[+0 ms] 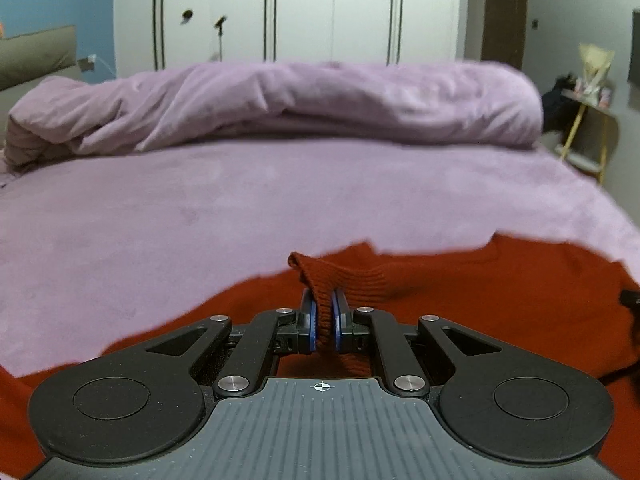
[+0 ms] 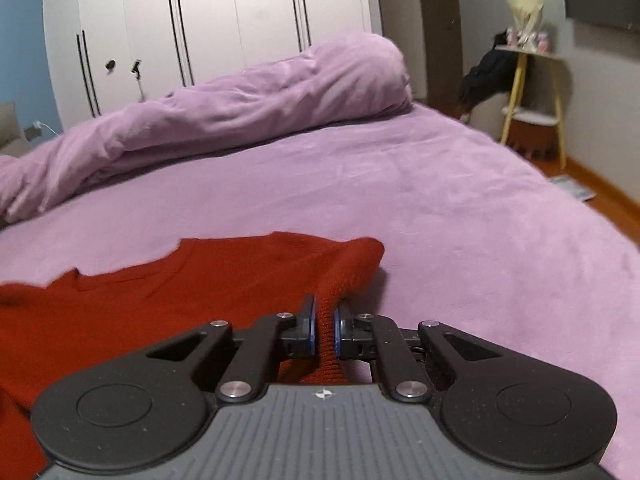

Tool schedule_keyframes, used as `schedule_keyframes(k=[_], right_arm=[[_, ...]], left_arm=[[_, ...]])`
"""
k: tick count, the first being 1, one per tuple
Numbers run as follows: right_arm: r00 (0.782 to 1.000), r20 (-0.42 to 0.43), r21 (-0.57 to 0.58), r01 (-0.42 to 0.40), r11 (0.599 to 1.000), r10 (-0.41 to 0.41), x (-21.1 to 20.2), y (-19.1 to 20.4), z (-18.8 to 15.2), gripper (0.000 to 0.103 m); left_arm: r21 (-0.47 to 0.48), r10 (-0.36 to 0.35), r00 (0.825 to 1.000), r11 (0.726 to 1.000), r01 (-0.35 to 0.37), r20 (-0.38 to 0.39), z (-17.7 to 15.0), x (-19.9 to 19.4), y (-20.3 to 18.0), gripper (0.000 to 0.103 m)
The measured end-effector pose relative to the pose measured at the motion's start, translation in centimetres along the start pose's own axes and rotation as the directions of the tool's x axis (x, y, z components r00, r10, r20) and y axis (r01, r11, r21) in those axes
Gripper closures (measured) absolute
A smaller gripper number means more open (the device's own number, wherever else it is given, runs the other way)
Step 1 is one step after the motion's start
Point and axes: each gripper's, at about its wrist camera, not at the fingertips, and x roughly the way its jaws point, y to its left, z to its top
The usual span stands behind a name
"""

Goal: Fold small clothes

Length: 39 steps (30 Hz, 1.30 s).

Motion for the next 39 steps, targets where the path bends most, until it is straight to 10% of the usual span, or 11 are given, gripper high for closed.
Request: schedule_keyframes(k=[15,19,23,26,39], right_arm=[[0.999,0.001,-0.082,0.044,0.996,-0.044,1.7,0.6,-0.6,0.092],[0.986,0.112,-0.078,0.131,0.988,-0.122,-0.1,1.3,0.0,0.079],[0.974,0.138,-0.025,-0.178,0.984,0.180,-1.9,3.5,-0.6,0.077],[0.931,0.014,-0.059,-0.362,0.930,0.364,0.0,6.3,-1.7,0.077],[0.996,0.075,-0.051,-0.049,0.998,0.053,1.3,1.0,0.5,0.081]], left_arm=[[0.001,0.100,0.993,0.995,-0.100,-0.069,-1.3,3.0,0.7,0.095],[-0.051,0.132,0.991,0.990,-0.133,-0.027,-1.6,1.5,1.2,0.071],[-0.167,-0.090,0.995,0.981,0.097,0.047,-1.8,0.5,0.0,0.041],[-0.116,-0.091,0.996,0.989,0.090,-0.001,-1.9,3.1,-2.2,0.041],[-0.055,-0.063,0.998,0.996,0.064,0.016,-3.0,6.0,-1.5,0.033]])
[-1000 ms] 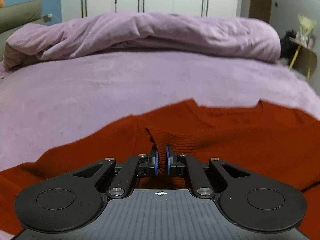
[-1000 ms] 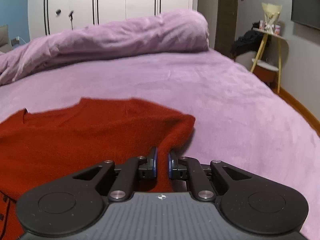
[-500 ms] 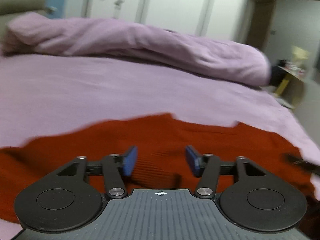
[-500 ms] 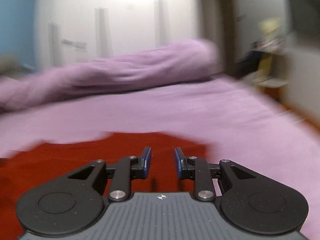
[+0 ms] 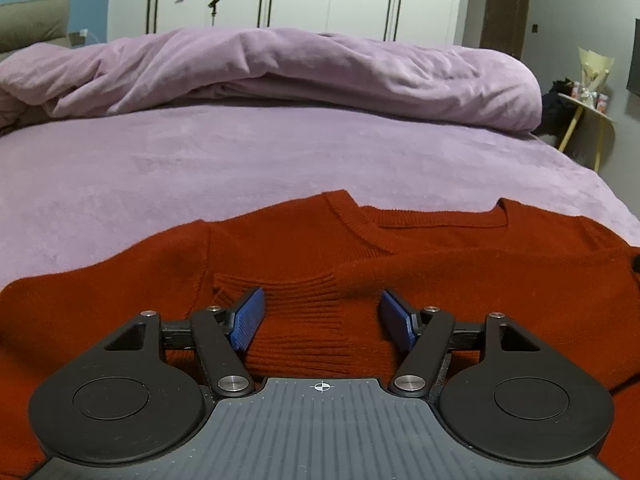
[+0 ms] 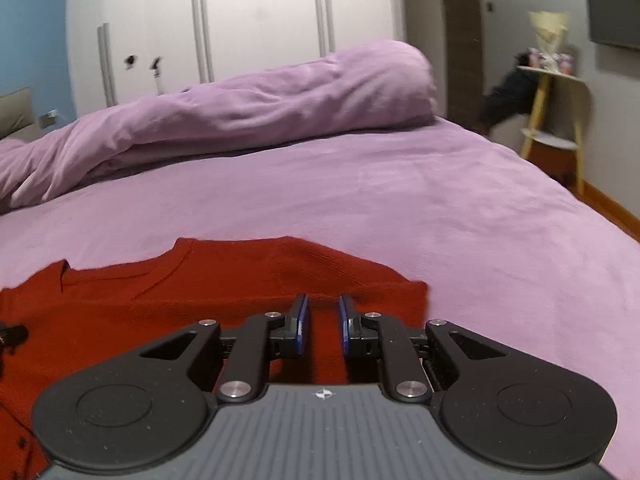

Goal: Fold small clothes

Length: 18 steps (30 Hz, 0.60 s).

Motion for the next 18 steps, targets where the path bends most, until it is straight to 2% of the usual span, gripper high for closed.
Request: schedule_keyframes(k=[3,4,6,7,9,10,14,16,17,18], right_arm=[[0.988,-0.053,0.021,-0.145,0.989,0.146,-3.9,0.1,-1.9,0.080],[0.983,-0.081,0.018,-0.163,0.986,0.164,-4.7,0.1,-2.8,0.080],[0.986,-0.119,-0.041,-0.124,0.992,0.118,-5.6,-0.1,-4.5,0.085],[0.989,-0.096,-0.053,-0.117,0.992,0.112,-6.1,-0.5,-4.9,0.087],[0.994,-0.084,-0.021,-0.066,0.998,0.064,-6.4,-1.5,-4.5,0.102],[0.996,-0.082,-0.007,-0.042,0.999,0.041,-6.4,-1.7,-4.5,0.103],[0.992,-0.112,0.085,-0.046,0.995,0.055,-7.1,-2.3,-4.4,0.103],[0.986,-0.133,0.212,-0.070,0.975,0.099,-8.7,-3.3,-4.7,0.093],[0.982,-0.147,0.261,-0.076,0.962,0.117,-8.9,-3.7,-5.1,0.077],[0.980,-0.145,0.286,-0.091,0.954,0.137,-9.2,-4.1,-5.7,0.075]], left_arm=[[-0.002,-0.006,1.000,1.000,0.006,-0.002,-0.1,0.0,-0.1,0.031],[-0.001,-0.009,1.000,1.000,0.009,-0.002,-0.1,0.0,-0.1,0.030],[0.004,-0.008,1.000,1.000,0.008,-0.003,-0.1,0.0,-0.2,0.029],[0.006,-0.006,1.000,1.000,0.006,-0.003,-0.1,0.0,-0.2,0.029],[0.010,-0.004,1.000,1.000,0.004,-0.003,-0.1,-0.1,-0.2,0.029],[0.011,-0.003,1.000,1.000,0.003,-0.002,-0.1,-0.1,-0.2,0.029],[0.006,-0.006,1.000,1.000,0.006,0.000,-0.1,-0.1,-0.2,0.028],[0.003,-0.008,1.000,1.000,0.008,0.004,-0.2,-0.1,-0.2,0.028],[0.003,-0.008,1.000,1.000,0.008,0.005,-0.2,-0.1,-0.2,0.028],[0.006,-0.006,1.000,1.000,0.006,0.003,-0.2,-0.1,-0.2,0.028]])
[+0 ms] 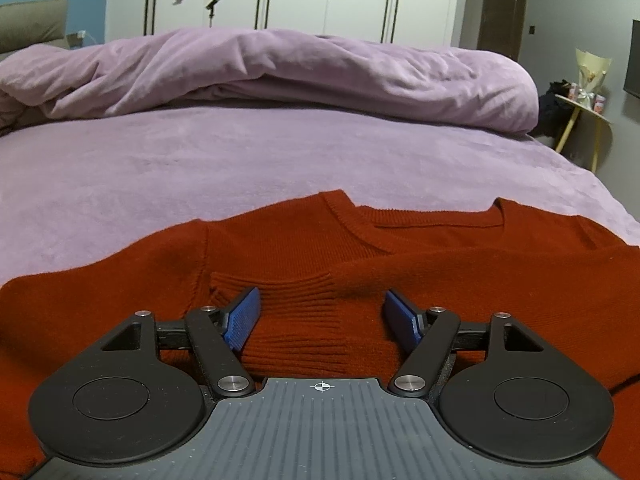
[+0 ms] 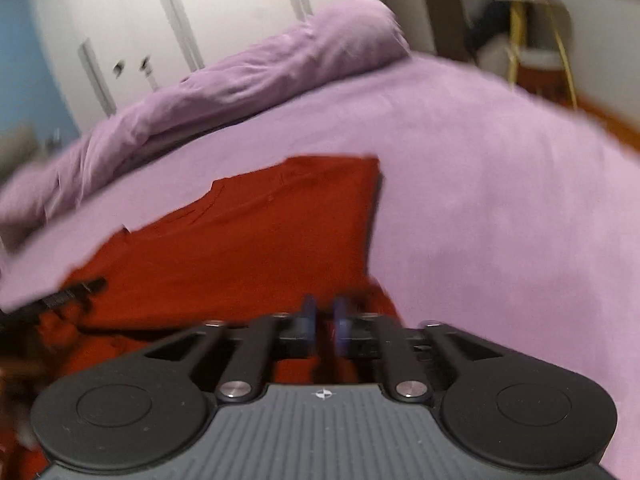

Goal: Fold small clothes

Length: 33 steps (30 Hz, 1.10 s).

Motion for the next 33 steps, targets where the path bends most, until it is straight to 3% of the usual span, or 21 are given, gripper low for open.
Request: schedule_keyframes(k=[2,5,7,8,11,15,21,23,24,26,28,30,33], right_arm=[[1.000,0.023,0.046,-0.012,0.999,0.011,0.1,-0.3,-0.3,0.075],[0.998,0.033,0.206,-0.063,0.976,0.058,1.5,-1.9,0.7,0.075],[0.996,0.028,0.269,-0.088,0.959,0.084,2.7,-2.6,1.2,0.082],[0.997,0.034,0.268,-0.073,0.961,0.067,2.9,-2.7,1.5,0.099],[0.998,0.063,0.217,-0.022,0.976,0.009,2.9,-3.1,1.4,0.099],[0.992,0.099,0.064,0.068,0.996,-0.074,3.6,-1.4,0.3,0.101],[0.990,0.084,-0.039,0.117,0.992,-0.114,3.8,-0.1,0.9,0.100],[0.992,0.070,-0.074,0.106,0.992,-0.101,3.7,0.3,1.0,0.095],[0.995,0.055,-0.073,0.087,0.994,-0.083,3.4,0.3,1.1,0.086],[0.998,0.018,-0.046,0.065,0.997,-0.064,2.8,0.2,1.4,0.081],[0.995,0.001,-0.041,0.098,0.994,-0.098,1.9,0.7,1.3,0.077],[0.990,0.000,-0.053,0.140,0.989,-0.140,0.6,1.5,0.9,0.060],[0.995,0.007,-0.055,0.096,0.994,-0.096,-2.2,2.3,-0.7,0.057]], left_arm=[[0.005,0.002,1.000,1.000,-0.002,0.001,-0.1,0.0,0.0,0.026],[0.007,0.000,1.000,1.000,0.000,-0.001,0.0,-0.1,-0.1,0.024],[0.013,0.007,1.000,1.000,-0.007,-0.013,0.4,-0.1,-0.2,0.024],[0.016,0.011,1.000,1.000,-0.010,-0.024,0.6,-0.3,-0.4,0.024],[0.021,0.011,0.999,1.000,-0.010,-0.042,0.6,-0.6,-0.9,0.022],[0.077,0.047,0.997,0.996,-0.043,-0.056,0.4,-0.4,-1.9,0.019],[0.084,0.075,0.993,0.994,-0.067,-0.094,0.8,-1.1,-1.8,0.018],[0.069,0.108,0.987,0.993,-0.100,-0.120,0.9,-1.8,-1.6,0.011],[0.048,0.120,0.983,0.992,-0.114,-0.142,0.9,-2.1,-1.2,0.011],[-0.023,0.114,0.979,0.993,-0.120,-0.171,1.0,-2.9,0.0,0.011],[-0.106,0.092,0.976,0.988,-0.114,-0.196,1.0,-4.4,1.6,0.012],[-0.149,0.104,0.970,0.979,-0.139,-0.219,0.8,-6.1,3.2,0.012],[-0.224,0.107,0.969,0.962,-0.158,-0.222,-0.2,-9.8,6.7,0.012]])
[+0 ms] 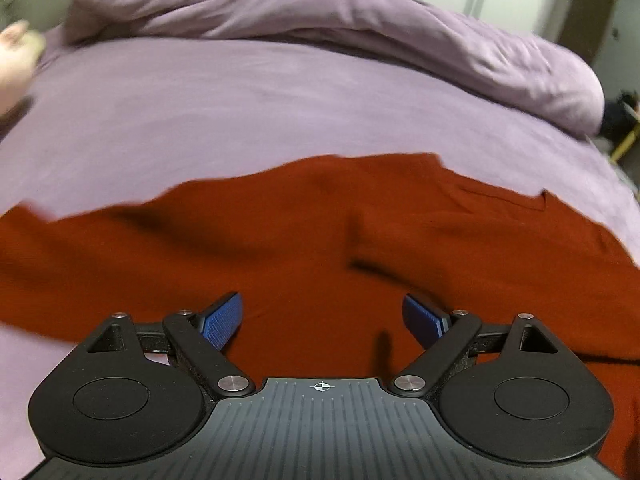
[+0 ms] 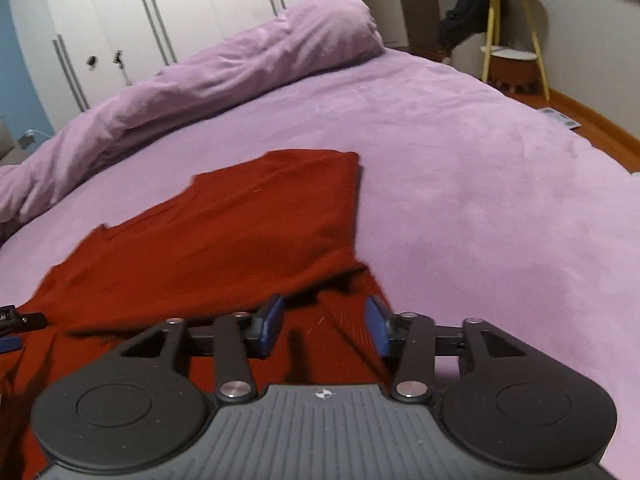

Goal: Fold small clothes

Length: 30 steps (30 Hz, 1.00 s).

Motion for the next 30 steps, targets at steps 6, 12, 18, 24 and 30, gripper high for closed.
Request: schedule_keyframes(k=[6,12,18,24,30], right_arm=[[0.975,-0.055,0.116,-0.206,0.972,0.213,-4.4,-0.5,-4.7,0.057],[0.970,-0.088,0.166,-0.210,0.963,0.227,-4.7,0.2,-6.7,0.057],[0.973,-0.119,0.120,-0.182,0.976,0.197,-4.8,1.8,-6.2,0.057],[0.977,-0.127,0.094,-0.158,0.983,0.169,-4.6,2.5,-6.2,0.057],[0.978,-0.124,0.079,-0.158,0.984,0.166,-4.4,2.9,-5.7,0.057]], left_arm=[[-0.250,0.038,0.996,0.968,-0.018,0.076,-3.0,-5.3,13.1,0.014],[-0.620,0.164,0.979,0.783,-0.053,0.123,-4.6,-5.7,26.5,0.043],[-0.801,0.147,0.959,0.587,0.112,0.243,-4.5,-4.3,33.7,0.063],[-0.854,0.115,0.948,0.477,0.209,0.296,-5.6,-2.9,36.9,0.092],[-0.712,0.130,0.941,0.688,0.141,0.311,-2.7,-5.2,33.0,0.094]])
